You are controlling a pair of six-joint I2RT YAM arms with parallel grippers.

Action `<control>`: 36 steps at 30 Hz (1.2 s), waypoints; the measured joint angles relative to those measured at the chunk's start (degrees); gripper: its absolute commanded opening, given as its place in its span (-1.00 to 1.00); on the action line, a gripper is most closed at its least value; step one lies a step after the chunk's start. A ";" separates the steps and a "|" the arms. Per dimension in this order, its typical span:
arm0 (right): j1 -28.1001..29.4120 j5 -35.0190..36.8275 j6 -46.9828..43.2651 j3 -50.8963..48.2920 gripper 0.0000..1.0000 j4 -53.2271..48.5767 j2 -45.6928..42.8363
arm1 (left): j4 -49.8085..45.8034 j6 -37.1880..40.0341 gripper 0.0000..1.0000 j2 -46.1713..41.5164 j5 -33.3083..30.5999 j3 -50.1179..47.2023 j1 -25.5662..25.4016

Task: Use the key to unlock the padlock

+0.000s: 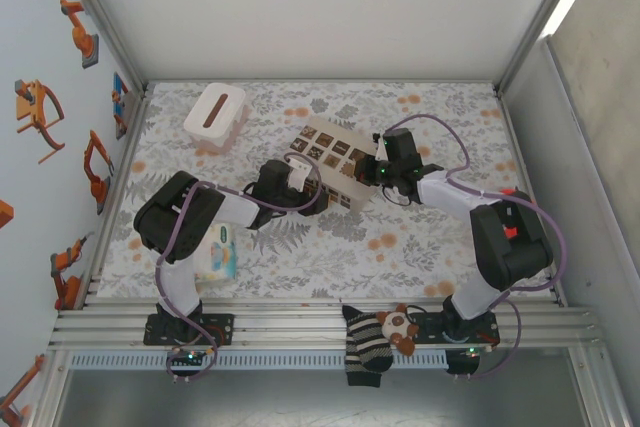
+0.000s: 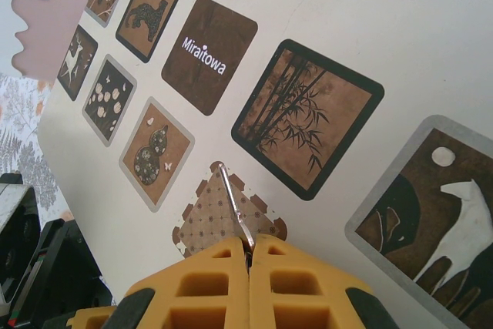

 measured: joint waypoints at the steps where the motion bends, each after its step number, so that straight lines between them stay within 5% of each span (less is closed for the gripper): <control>1: 0.00 0.00 0.00 0.00 -1.00 0.00 0.00 | 0.00 -0.02 0.02 0.02 -0.02 0.00 0.00; 17: 0.02 0.00 0.02 0.00 -1.00 0.11 0.00 | 0.13 -0.87 -0.17 0.55 -1.03 0.46 -1.84; 36: 0.02 0.00 0.00 0.00 -1.00 0.13 0.00 | 2.82 -2.71 -0.09 0.48 -3.30 -0.74 -1.64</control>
